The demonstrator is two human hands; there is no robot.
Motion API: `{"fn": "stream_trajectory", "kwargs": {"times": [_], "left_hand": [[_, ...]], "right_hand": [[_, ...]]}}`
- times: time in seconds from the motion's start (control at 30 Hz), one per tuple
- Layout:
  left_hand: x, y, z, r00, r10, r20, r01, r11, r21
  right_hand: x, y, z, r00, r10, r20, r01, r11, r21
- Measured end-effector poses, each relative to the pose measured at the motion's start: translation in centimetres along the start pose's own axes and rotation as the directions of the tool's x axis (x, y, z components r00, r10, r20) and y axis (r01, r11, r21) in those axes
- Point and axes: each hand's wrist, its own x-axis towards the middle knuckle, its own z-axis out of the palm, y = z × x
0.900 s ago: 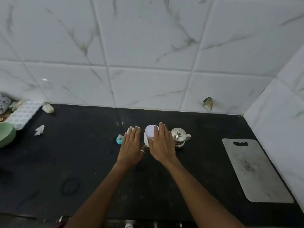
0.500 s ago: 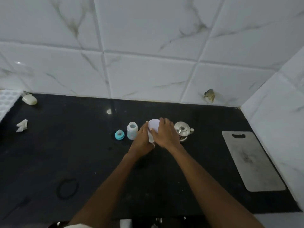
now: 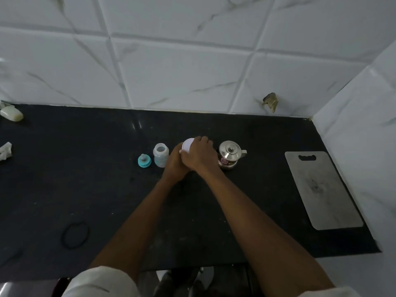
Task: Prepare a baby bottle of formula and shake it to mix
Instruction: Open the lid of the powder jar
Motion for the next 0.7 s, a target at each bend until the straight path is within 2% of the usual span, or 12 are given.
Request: {"fn": "stream_trajectory", "kwargs": {"times": [0.3,0.47,0.7], "left_hand": [[0.6,-1.5,1.1,0.999,-0.046,0.006,0.046,0.996,0.078],[0.8,-1.9,0.7,0.999,-0.043,-0.024,0.043,0.999,-0.003],[0.7,-2.2,1.1,0.997,-0.071,-0.022,0.071,0.997,-0.013]], "right_hand": [[1.4,0.2,-0.6,0.998,-0.059,0.03,0.062,0.991,-0.12],[2.0,0.5,-0.7,0.995,-0.085,0.059,0.091,0.991,-0.103],[2.3,0.9,-1.1,0.985,-0.129,0.118,0.14,0.986,-0.093]]}}
